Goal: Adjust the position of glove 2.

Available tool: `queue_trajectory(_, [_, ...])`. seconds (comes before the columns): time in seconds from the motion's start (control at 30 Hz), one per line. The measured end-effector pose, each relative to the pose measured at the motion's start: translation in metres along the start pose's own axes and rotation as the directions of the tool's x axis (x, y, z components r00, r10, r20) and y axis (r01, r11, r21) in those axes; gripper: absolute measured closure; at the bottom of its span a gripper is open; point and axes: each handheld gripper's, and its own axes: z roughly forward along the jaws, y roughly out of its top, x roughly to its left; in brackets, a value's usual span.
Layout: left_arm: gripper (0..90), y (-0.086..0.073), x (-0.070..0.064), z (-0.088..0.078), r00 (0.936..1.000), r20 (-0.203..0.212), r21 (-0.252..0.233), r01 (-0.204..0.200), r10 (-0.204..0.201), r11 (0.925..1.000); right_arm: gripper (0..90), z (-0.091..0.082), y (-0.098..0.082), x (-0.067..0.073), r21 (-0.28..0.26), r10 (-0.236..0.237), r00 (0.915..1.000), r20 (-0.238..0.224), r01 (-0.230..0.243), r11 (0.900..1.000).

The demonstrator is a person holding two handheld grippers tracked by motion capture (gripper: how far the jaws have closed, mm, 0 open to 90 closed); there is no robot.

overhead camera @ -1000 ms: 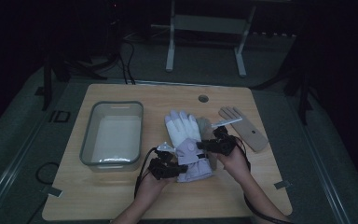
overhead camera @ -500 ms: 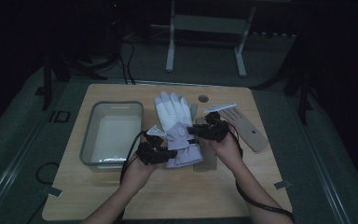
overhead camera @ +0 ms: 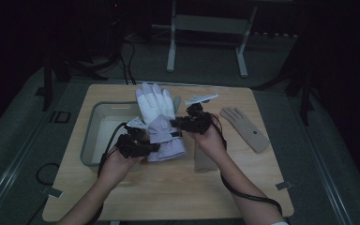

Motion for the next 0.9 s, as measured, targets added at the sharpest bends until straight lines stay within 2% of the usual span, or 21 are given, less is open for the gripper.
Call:
queue_trajectory(0.1, [74.9,-0.005,0.008,-0.012,0.9998,-0.021,0.003,0.006,-0.006,1.0,78.3,0.011,0.007,0.006,-0.01,-0.007,0.9993,-0.037,0.007,1.0])
queue_trajectory(0.13, [74.9,-0.005,0.008,-0.012,0.9998,-0.021,0.003,0.006,-0.006,1.0,78.3,0.011,0.007,0.006,-0.01,-0.007,0.9993,-0.037,0.007,1.0])
queue_trajectory(0.17, [74.9,-0.009,0.014,-0.02,0.9993,-0.035,0.013,0.01,-0.01,0.9999,78.3,0.015,0.01,0.009,-0.007,-0.019,0.9989,-0.042,0.018,1.0])
queue_trajectory(0.23, [74.9,-0.013,0.019,-0.028,0.9987,-0.048,0.018,0.018,-0.017,0.9997,78.3,0.028,0.017,0.02,0.002,-0.038,0.9983,-0.045,0.038,0.999])
queue_trajectory(0.47, [74.9,-0.021,0.039,-0.06,0.9964,-0.083,0.039,0.02,-0.017,0.999,78.3,0.053,0.034,0.041,-0.022,-0.032,0.9947,-0.098,0.03,0.999])
queue_trajectory(0.6, [74.9,-0.025,0.054,-0.076,0.9946,-0.101,0.052,0.033,-0.027,0.9981,78.4,0.069,0.046,0.054,-0.029,-0.046,0.9934,-0.105,0.044,0.999])
queue_trajectory(0.77, [74.9,-0.036,0.075,-0.086,0.9924,-0.108,0.08,0.067,-0.058,0.9946,78.4,0.094,0.054,0.068,-0.022,-0.058,0.9918,-0.114,0.056,0.998])
queue_trajectory(0.8, [74.9,-0.036,0.075,-0.086,0.9924,-0.108,0.08,0.067,-0.058,0.9946,78.4,0.094,0.054,0.068,-0.022,-0.058,0.9918,-0.114,0.056,0.998])
queue_trajectory(0.9, [74.8,-0.043,0.087,-0.088,0.9892,-0.123,0.101,0.092,-0.079,0.9906,78.4,0.113,0.056,0.072,-0.002,-0.037,0.992,-0.12,0.037,0.999])
